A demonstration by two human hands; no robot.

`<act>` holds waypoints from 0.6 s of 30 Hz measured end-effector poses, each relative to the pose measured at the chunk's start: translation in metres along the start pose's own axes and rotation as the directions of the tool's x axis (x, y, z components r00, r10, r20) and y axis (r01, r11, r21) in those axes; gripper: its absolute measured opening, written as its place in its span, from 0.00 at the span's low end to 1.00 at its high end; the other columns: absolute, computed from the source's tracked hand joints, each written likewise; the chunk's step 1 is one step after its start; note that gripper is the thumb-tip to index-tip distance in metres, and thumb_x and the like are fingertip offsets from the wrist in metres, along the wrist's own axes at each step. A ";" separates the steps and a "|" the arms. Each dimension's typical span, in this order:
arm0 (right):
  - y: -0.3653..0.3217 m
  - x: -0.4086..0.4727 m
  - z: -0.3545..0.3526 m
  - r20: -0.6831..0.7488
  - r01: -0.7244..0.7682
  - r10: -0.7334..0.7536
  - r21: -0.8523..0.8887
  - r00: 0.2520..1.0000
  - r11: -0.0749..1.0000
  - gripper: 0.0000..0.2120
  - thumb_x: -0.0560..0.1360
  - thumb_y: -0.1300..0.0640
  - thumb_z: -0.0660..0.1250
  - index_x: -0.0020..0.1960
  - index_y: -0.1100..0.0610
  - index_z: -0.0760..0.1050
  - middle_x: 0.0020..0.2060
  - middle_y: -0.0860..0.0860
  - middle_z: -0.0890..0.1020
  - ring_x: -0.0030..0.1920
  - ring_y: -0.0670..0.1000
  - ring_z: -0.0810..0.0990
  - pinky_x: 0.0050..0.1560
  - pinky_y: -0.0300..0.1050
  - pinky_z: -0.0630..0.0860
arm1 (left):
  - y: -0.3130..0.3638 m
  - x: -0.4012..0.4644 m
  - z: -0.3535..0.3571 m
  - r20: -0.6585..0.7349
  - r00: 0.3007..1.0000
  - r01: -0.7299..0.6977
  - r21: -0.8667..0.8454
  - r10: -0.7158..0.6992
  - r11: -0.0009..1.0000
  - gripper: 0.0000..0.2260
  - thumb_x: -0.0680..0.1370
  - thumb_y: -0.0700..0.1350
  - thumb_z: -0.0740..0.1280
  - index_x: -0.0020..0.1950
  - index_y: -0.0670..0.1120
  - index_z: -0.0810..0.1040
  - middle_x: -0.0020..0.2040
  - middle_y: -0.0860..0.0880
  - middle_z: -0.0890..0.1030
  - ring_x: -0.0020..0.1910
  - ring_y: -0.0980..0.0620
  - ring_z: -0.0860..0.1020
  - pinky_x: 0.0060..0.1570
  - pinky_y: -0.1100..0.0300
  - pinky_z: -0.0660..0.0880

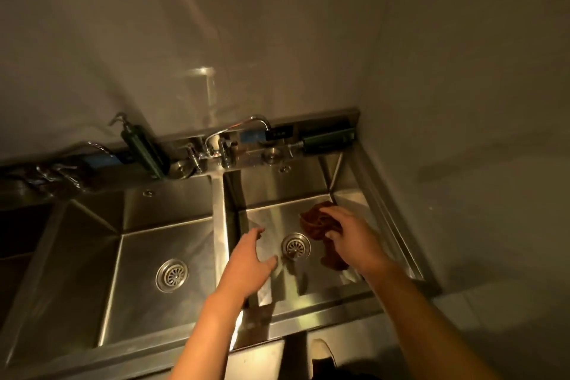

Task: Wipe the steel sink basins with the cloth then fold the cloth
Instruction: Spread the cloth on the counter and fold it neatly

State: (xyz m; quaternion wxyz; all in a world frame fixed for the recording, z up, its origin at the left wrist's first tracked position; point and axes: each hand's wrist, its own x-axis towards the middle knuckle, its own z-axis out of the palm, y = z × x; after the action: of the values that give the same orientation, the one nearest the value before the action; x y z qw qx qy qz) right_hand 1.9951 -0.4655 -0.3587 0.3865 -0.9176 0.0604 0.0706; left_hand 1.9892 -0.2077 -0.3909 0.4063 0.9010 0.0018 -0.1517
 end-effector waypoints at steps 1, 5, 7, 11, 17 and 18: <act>-0.014 -0.001 -0.003 -0.012 0.031 -0.031 0.010 0.999 0.999 0.28 0.76 0.66 0.70 0.72 0.47 0.74 0.69 0.45 0.76 0.69 0.47 0.74 0.74 0.45 0.67 | 0.008 -0.006 -0.004 0.028 0.996 -0.079 0.025 0.079 0.997 0.40 0.73 0.53 0.77 0.81 0.51 0.63 0.75 0.51 0.70 0.74 0.52 0.70 0.74 0.56 0.67; -0.072 -0.001 -0.010 0.028 0.167 -0.169 0.051 0.985 0.985 0.27 0.76 0.62 0.71 0.71 0.43 0.74 0.66 0.41 0.76 0.66 0.45 0.75 0.72 0.47 0.71 | 0.040 -0.019 -0.036 -0.021 0.963 -0.267 0.060 0.269 0.962 0.53 0.64 0.65 0.78 0.83 0.60 0.52 0.78 0.58 0.61 0.77 0.56 0.64 0.76 0.54 0.66; -0.102 -0.002 -0.012 0.050 0.241 -0.246 0.081 0.968 0.967 0.26 0.76 0.61 0.72 0.70 0.42 0.74 0.63 0.39 0.77 0.64 0.42 0.75 0.69 0.44 0.72 | 0.054 -0.027 -0.049 -0.091 0.940 -0.324 0.051 0.328 0.945 0.57 0.62 0.65 0.80 0.83 0.61 0.49 0.79 0.60 0.57 0.77 0.58 0.63 0.76 0.55 0.66; -0.156 0.000 -0.012 0.054 0.381 -0.392 0.145 0.918 0.913 0.26 0.73 0.58 0.74 0.65 0.37 0.74 0.59 0.38 0.79 0.60 0.40 0.78 0.63 0.42 0.76 | 0.065 -0.045 -0.072 -0.249 0.906 -0.360 -0.021 0.343 0.933 0.55 0.62 0.60 0.83 0.81 0.61 0.54 0.76 0.64 0.62 0.75 0.62 0.66 0.74 0.57 0.68; -0.217 0.002 0.008 0.261 0.495 -0.547 0.241 0.796 0.835 0.29 0.70 0.51 0.75 0.68 0.36 0.73 0.60 0.37 0.78 0.60 0.38 0.78 0.63 0.41 0.77 | 0.053 -0.081 -0.106 -0.518 0.841 -0.262 -0.139 0.155 0.955 0.33 0.70 0.54 0.80 0.71 0.66 0.70 0.62 0.65 0.80 0.61 0.64 0.79 0.61 0.58 0.78; -0.223 0.001 0.013 0.319 0.528 -0.580 0.241 0.750 0.815 0.32 0.68 0.50 0.75 0.70 0.36 0.71 0.62 0.36 0.77 0.61 0.38 0.77 0.63 0.41 0.77 | 0.046 -0.087 -0.110 -0.543 0.832 -0.218 -0.133 0.113 0.967 0.31 0.70 0.52 0.79 0.70 0.66 0.71 0.60 0.64 0.82 0.59 0.64 0.80 0.59 0.57 0.79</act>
State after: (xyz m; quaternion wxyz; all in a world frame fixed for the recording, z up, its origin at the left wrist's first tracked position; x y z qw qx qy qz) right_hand 2.0320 -0.3013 -0.2116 0.4553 -0.8342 -0.2856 0.1236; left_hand 1.9419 -0.1468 -0.2647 0.4853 0.8616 0.0501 0.1400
